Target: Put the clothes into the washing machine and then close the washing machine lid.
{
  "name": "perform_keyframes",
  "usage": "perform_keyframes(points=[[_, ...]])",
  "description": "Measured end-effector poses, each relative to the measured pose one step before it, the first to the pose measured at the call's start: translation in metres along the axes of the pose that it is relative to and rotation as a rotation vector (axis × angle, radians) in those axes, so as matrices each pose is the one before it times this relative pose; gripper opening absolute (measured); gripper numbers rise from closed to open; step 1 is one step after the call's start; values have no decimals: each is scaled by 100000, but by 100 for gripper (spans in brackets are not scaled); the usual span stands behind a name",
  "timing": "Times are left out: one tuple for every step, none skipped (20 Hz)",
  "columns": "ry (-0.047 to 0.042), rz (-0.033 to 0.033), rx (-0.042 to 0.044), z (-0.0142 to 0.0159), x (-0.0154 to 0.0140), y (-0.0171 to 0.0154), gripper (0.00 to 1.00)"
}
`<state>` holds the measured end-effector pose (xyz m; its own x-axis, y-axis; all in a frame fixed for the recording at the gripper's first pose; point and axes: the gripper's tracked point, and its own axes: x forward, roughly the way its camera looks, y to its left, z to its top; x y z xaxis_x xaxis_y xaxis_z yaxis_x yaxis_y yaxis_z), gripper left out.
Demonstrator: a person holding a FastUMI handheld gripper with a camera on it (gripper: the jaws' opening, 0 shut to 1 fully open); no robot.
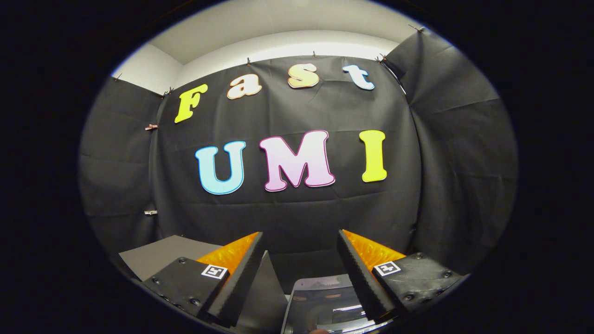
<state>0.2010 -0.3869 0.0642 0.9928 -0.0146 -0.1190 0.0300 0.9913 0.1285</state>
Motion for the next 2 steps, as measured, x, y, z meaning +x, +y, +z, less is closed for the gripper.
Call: perform_keyframes(points=[[203, 188, -569, -44, -13, 1, 99], [112, 249, -62, -4, -29, 100, 99]])
